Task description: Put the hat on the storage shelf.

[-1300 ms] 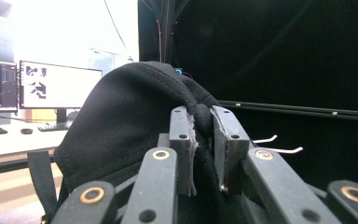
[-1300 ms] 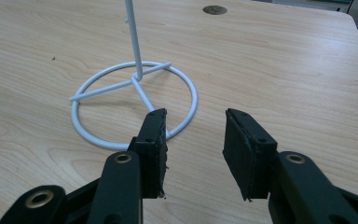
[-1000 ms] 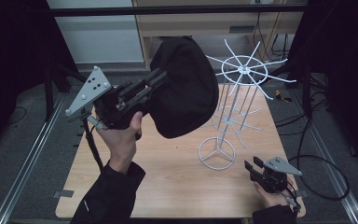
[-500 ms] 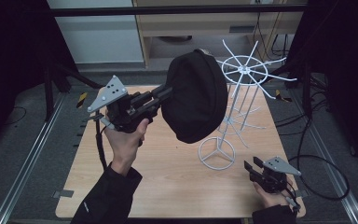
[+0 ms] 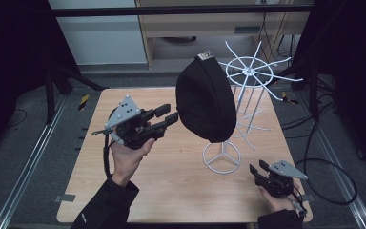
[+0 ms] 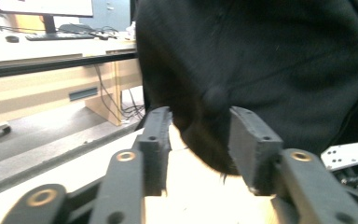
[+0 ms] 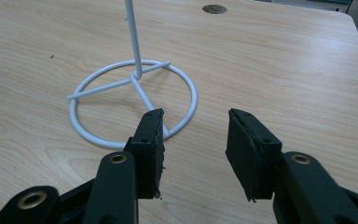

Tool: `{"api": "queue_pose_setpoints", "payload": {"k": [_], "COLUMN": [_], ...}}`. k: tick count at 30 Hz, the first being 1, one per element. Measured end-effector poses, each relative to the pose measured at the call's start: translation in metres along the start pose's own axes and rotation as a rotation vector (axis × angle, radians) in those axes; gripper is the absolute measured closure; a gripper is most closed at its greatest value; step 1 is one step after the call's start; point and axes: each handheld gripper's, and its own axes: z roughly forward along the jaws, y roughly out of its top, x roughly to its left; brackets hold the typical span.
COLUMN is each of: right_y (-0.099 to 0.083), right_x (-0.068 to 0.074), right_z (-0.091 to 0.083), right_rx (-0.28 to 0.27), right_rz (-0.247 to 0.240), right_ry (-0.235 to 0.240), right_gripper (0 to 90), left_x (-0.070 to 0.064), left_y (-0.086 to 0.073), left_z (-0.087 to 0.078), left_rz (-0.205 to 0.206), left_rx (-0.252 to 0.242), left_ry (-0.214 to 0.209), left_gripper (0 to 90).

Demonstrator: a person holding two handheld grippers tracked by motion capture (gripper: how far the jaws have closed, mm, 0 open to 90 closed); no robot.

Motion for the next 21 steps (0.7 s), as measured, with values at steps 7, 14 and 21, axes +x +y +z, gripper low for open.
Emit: {"api": "queue_pose_setpoints", "payload": {"k": [7, 14, 21], "right_y": [0.0, -0.002, -0.002], "right_x": [0.0, 0.0, -0.001], "right_z": [0.0, 0.001, 0.001], "right_rx": [-0.002, -0.003, -0.004], "right_rz": [-0.002, 0.0, 0.007], "right_ry": [-0.007, -0.019, -0.031], "right_gripper": [54.8, 51.5, 46.4], "left_x": [0.012, 0.035, 0.061], "left_y": [-0.034, -0.09, -0.152], "left_z": [-0.028, -0.058, -0.078], "left_rz": [-0.012, -0.074, -0.164], "left_rx": [0.029, 0.147, 0.29], "left_ry": [0.042, 0.139, 0.246], "left_gripper": [44.6, 37.6, 34.6]}}
